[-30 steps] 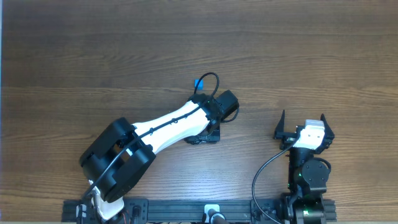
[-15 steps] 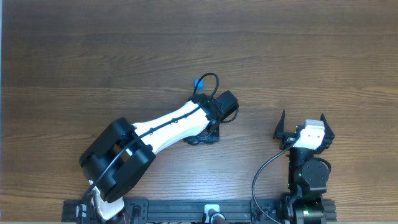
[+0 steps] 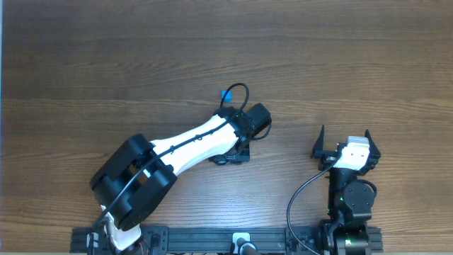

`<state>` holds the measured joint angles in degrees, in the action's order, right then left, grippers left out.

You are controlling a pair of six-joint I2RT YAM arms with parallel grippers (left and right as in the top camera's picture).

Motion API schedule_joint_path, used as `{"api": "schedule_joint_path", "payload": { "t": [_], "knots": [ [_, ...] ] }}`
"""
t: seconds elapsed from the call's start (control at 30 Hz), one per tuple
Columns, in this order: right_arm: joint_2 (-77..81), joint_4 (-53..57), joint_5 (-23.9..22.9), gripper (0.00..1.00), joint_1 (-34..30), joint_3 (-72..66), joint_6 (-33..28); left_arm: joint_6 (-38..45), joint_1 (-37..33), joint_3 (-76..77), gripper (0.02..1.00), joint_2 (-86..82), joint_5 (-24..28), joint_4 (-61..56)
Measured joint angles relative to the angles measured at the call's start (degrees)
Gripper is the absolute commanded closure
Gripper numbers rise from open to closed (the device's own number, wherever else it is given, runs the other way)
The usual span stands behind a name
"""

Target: Stack Cubes

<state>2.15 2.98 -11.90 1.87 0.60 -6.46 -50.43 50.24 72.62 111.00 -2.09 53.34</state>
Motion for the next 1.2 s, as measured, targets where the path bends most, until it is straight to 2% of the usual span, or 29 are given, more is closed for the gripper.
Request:
{"api": "schedule_joint_path", "payload": {
  "t": [0.3,0.43,0.7,1.2],
  "knots": [
    [0.0,0.0,-0.02,0.007,0.0,0.0,-0.02,-0.33,-0.31,-0.42,0.978,-8.13,-0.07,-1.33],
    [0.0,0.0,0.0,0.007,0.0,0.0,-0.02,-0.55,-2.01,2.16,0.978,-11.47,-0.28,2.01],
    [0.0,0.0,-0.02,0.007,0.0,0.0,0.0,-0.59,-5.38,10.95,0.976,-11.13,-1.55,6.51],
    [0.0,0.0,-0.02,0.007,0.0,0.0,0.0,-0.57,-6.73,11.28,0.978,-4.37,-1.29,6.91]
  ]
}}
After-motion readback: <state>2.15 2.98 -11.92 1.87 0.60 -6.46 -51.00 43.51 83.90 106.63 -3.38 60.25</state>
